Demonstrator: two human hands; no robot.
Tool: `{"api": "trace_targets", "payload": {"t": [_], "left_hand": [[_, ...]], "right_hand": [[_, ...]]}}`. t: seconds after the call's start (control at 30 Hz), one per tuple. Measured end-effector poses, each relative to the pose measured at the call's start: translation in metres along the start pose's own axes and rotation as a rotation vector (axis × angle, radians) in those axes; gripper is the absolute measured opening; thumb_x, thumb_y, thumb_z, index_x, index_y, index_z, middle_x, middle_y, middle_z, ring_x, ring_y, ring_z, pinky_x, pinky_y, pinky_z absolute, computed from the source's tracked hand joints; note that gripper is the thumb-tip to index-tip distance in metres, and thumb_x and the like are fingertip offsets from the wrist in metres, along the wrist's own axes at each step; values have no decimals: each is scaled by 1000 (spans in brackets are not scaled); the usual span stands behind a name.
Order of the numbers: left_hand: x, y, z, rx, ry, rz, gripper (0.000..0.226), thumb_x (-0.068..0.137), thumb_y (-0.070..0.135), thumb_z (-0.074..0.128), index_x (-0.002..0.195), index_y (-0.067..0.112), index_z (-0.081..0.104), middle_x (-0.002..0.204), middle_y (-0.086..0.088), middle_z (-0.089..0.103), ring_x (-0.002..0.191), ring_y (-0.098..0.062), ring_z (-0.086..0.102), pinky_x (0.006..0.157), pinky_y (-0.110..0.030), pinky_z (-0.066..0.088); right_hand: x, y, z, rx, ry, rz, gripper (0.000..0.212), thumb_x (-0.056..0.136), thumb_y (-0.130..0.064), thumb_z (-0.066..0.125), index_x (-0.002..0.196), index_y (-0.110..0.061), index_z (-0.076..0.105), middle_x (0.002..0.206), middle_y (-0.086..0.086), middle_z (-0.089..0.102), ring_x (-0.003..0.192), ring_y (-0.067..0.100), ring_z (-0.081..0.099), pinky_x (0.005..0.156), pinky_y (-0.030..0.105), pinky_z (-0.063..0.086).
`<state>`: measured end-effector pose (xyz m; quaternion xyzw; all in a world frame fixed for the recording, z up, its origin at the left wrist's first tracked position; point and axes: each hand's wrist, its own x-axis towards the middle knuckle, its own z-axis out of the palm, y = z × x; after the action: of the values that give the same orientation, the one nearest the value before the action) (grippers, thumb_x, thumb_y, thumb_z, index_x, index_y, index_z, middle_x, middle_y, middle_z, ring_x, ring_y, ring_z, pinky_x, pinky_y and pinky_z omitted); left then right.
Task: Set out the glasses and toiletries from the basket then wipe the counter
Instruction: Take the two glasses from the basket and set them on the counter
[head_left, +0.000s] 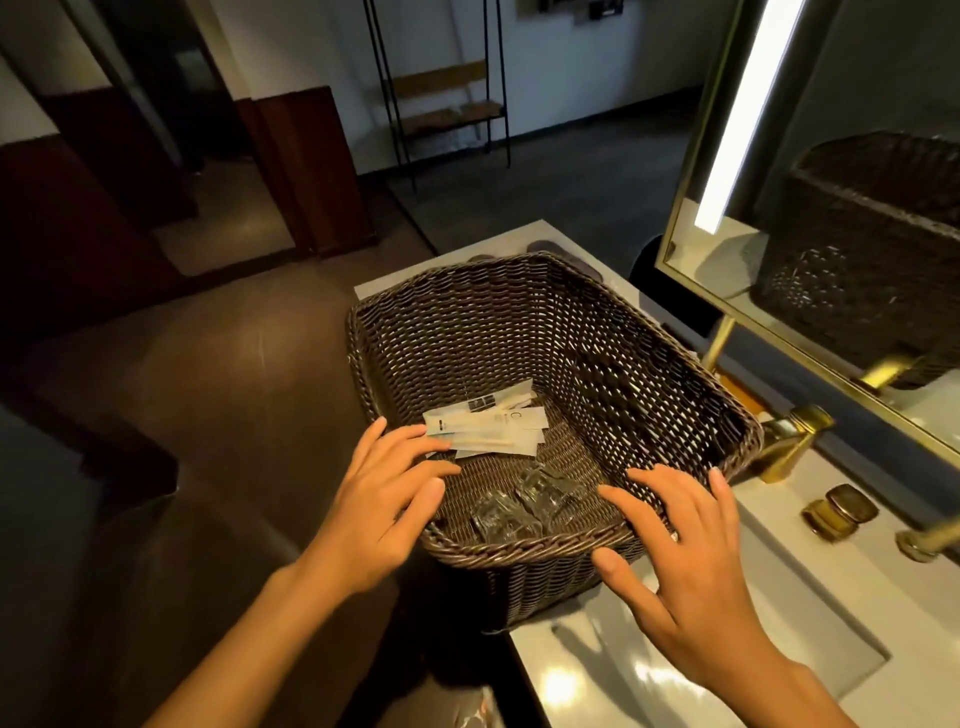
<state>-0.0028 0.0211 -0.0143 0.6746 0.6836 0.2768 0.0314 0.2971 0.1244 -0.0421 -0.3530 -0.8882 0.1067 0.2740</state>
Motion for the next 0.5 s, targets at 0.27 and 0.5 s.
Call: {"api": "trace_targets", "payload": {"t": [0.27, 0.5], "left_hand": [[42, -25, -16, 126, -200, -33, 58, 95, 62, 31, 117, 32, 75, 131, 14, 67, 134, -15, 52, 128, -44, 6], [119, -24, -5, 414, -822, -104, 62, 94, 73, 34, 146, 40, 43, 147, 3, 57, 135, -24, 52, 113, -50, 33]], "right_hand": [[18, -2, -29, -82, -200, 19, 56, 100, -65, 26, 120, -35, 69, 106, -20, 60, 107, 5, 55, 114, 40, 26], [118, -4, -16, 22, -747, 10, 66, 89, -81, 27, 122, -35, 61, 103, -16, 69, 92, 0, 63, 87, 31, 52]]}}
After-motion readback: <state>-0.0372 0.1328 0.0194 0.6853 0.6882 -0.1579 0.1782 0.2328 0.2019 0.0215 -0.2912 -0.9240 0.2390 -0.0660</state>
